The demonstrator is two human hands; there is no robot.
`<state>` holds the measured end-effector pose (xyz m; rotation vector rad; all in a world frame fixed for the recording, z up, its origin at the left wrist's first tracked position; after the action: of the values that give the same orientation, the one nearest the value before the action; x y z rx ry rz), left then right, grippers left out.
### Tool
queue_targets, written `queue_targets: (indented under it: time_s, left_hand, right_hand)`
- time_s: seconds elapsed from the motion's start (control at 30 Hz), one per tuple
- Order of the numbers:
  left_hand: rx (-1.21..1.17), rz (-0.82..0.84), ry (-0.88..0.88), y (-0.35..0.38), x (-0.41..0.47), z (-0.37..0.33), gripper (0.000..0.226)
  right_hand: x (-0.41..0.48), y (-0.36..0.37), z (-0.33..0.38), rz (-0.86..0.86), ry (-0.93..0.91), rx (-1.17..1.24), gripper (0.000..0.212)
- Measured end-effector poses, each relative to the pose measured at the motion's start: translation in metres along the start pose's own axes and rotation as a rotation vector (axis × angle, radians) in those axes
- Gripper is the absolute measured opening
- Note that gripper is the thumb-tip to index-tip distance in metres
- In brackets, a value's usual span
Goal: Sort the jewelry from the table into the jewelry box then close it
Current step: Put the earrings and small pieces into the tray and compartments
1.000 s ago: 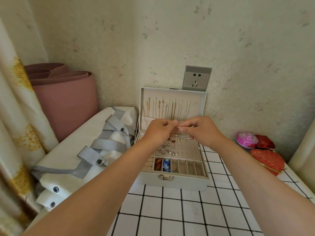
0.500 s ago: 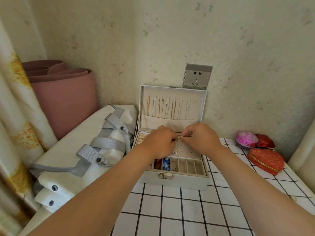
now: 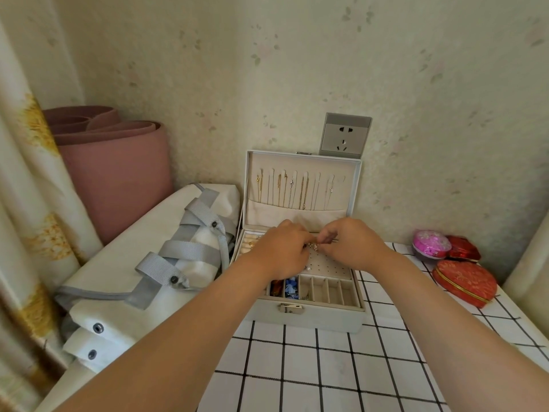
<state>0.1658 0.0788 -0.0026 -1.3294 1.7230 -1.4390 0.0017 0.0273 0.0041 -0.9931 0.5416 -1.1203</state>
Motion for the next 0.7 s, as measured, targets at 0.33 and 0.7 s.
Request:
queue_targets:
  time_s: [0.33,0.7]
  left_hand:
    - [0.033,-0.011,0.001,0.000,0.001,0.000,0.037]
    - [0.038,-0.005,-0.013,0.000,0.001,-0.001,0.044]
  right_hand:
    - [0.004,-0.007,-0.011,-0.036,0.025,-0.113,0.032]
    - [-0.004,-0.009,-0.003,-0.001,0.006,-0.115,0.028]
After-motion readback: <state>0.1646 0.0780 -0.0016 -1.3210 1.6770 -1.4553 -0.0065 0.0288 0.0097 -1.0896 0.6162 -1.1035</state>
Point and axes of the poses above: each hand's wrist, its own x-axis towards the middle knuckle, its own y-axis out of the palm, z = x × y, the point moved 2 cm from there along x, towards the middle knuckle, and after that the axes turned 4 degrees about y, right-handed, at the moved point
